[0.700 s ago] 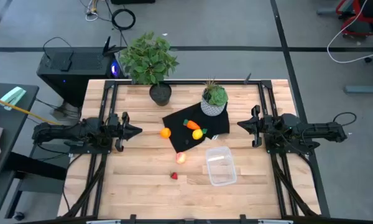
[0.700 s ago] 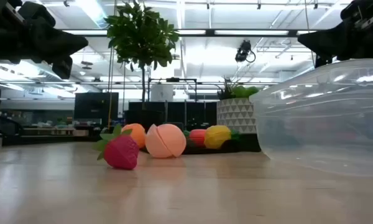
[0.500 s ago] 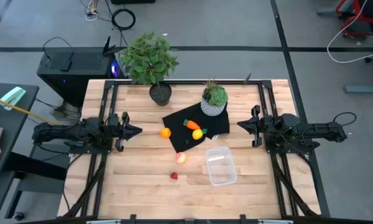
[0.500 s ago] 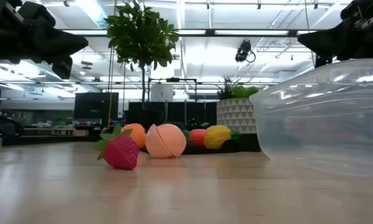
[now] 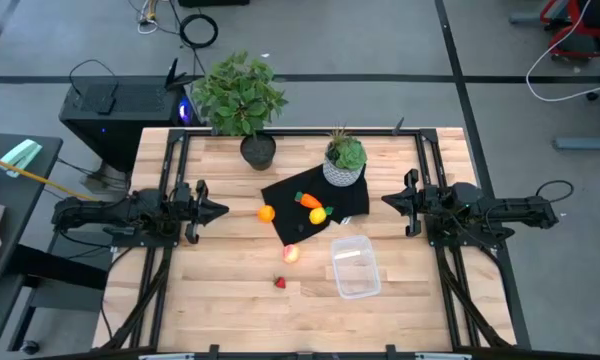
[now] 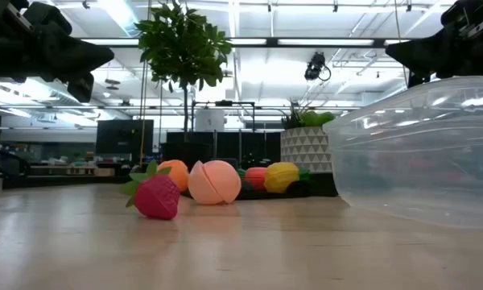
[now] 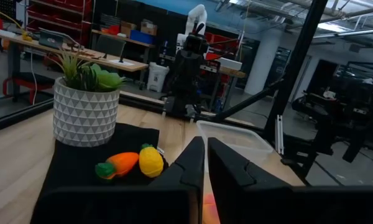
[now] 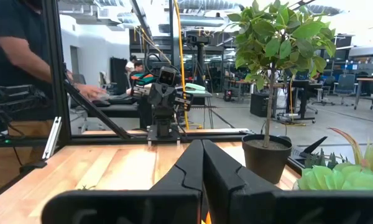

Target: Pick and placing Produce into tupperware

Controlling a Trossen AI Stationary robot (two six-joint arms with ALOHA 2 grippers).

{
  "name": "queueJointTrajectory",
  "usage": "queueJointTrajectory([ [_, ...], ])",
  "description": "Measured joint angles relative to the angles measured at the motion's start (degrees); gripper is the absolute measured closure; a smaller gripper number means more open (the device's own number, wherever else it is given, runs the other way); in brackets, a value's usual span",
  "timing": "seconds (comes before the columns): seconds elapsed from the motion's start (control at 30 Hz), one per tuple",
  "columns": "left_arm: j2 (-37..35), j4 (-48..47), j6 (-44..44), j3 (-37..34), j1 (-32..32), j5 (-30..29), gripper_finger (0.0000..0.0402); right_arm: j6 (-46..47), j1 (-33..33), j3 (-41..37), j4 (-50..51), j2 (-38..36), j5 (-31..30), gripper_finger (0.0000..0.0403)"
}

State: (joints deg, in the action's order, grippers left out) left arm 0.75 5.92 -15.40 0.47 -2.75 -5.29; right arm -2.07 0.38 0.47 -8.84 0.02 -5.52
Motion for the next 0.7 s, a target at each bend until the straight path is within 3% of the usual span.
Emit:
queueJointTrajectory([
  [0.7,0.0,0.01,-0.01,0.0,0.0,0.02,0.0376,-0.01,0.01,0.0,0.01,0.0,0.0,0.0393],
])
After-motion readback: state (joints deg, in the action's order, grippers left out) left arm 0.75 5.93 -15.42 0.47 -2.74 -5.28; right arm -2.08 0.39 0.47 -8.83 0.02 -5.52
